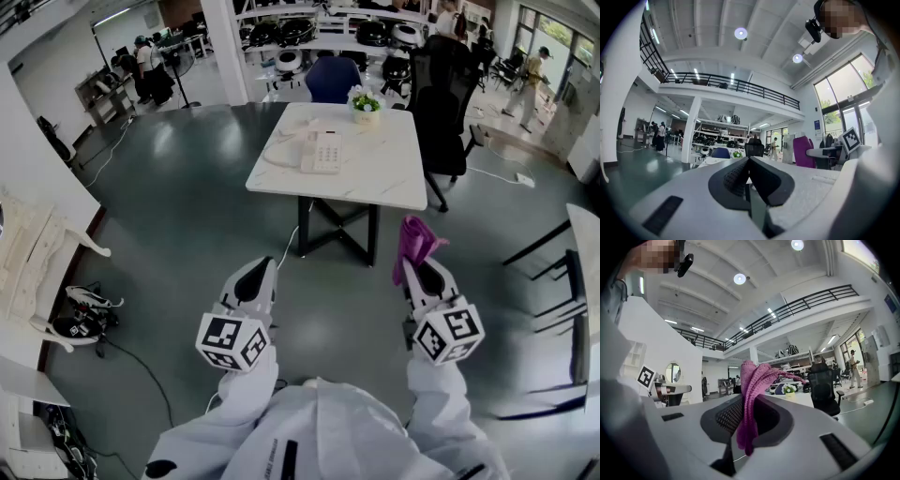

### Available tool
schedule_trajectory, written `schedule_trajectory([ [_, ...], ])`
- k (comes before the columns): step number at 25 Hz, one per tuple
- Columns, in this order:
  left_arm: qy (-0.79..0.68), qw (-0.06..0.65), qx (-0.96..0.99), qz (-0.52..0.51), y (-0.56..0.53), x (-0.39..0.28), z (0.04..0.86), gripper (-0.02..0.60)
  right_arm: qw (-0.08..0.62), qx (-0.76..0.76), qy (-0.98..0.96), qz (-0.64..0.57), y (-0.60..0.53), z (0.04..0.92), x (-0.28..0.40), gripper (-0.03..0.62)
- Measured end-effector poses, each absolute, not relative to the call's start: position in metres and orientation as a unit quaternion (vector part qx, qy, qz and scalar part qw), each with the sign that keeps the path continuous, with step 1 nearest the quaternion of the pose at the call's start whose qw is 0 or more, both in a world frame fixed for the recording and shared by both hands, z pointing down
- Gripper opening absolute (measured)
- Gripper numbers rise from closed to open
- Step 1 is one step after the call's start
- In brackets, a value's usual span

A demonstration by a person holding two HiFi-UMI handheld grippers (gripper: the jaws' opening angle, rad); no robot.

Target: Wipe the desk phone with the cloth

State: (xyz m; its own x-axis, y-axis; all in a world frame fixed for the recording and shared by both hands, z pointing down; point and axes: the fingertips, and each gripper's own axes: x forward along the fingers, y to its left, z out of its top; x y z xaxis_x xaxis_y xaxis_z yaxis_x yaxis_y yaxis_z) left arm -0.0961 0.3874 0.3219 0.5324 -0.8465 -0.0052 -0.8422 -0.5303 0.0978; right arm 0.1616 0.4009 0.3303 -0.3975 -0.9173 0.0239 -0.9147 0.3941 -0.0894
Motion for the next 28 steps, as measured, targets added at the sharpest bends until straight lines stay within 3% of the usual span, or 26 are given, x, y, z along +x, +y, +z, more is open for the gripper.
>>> schedule_trajectory([
  [28,-0.496,0.062,0.866,-0.01,0.381,-0.074,0.352,-0.003,0.004,-0.534,0.841,-0.083,0.376,0.365,0.178,0.031],
])
